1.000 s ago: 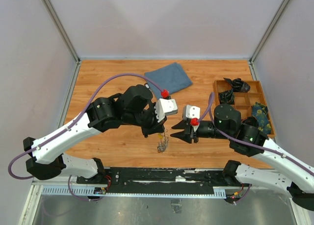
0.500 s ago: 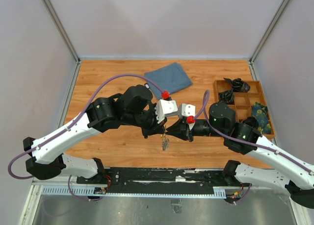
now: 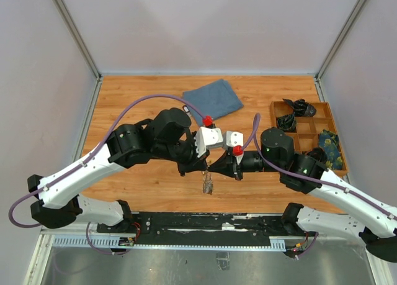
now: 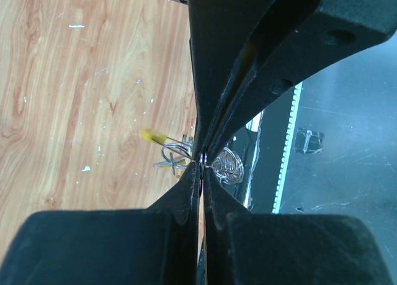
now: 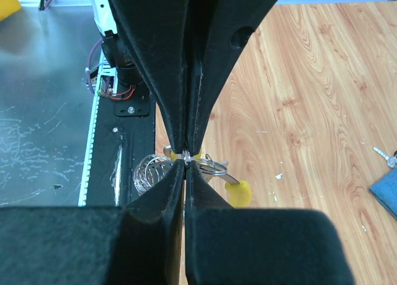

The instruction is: Put the keys on the keyring

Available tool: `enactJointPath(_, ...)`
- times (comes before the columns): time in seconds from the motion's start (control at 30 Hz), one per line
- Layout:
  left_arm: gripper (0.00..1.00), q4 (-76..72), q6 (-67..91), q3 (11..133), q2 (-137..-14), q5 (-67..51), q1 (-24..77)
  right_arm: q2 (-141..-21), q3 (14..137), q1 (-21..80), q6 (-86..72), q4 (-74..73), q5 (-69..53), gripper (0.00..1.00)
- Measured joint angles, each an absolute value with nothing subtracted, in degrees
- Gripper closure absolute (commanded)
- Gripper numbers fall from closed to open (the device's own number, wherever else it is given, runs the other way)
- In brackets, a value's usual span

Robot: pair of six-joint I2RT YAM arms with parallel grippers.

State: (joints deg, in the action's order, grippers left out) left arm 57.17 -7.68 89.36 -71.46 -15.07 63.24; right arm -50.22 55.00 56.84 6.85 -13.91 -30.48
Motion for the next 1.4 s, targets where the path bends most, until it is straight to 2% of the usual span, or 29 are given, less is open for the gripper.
enactJointPath(0.1, 0.81, 56.58, -7.66, 88.95, -70.83, -15.05, 63.29, -50.09, 55.02, 56.84, 5.65, -13.52, -30.37, 1.00)
enactJointPath(0.2, 0.72, 53.91, -7.27, 87.46, -68.86, -15.16, 63.33, -49.30, 55.00, 56.84, 4.14, -12.67, -30.37, 1.00)
enactJointPath(0.3, 0.69, 50.19, -6.35, 85.65, -65.95, -15.55, 63.48, -48.03, 55.00, 56.84, 2.46, -11.18, -30.20, 1.00)
enactJointPath(0.7, 0.68, 32.97, -1.50, 74.67, -56.25, -17.23, 63.53, -44.27, 53.89, 56.84, -4.56, -2.87, -30.04, 1.00)
enactJointPath(0.9, 0.78, 28.42, -0.25, 72.69, -54.87, -17.15, 63.53, -43.75, 53.69, 56.84, -5.74, -1.54, -30.02, 1.00)
enactJointPath(1.2, 0.77, 26.22, 0.23, 72.58, -55.00, -17.67, 63.53, -42.24, 53.39, 56.84, -6.37, -0.36, -29.93, 1.00)
enactJointPath(1.4, 0.71, 25.76, 0.32, 72.38, -55.35, -17.69, 63.53, -41.45, 52.80, 56.84, -6.70, -0.16, -29.74, 1.00)
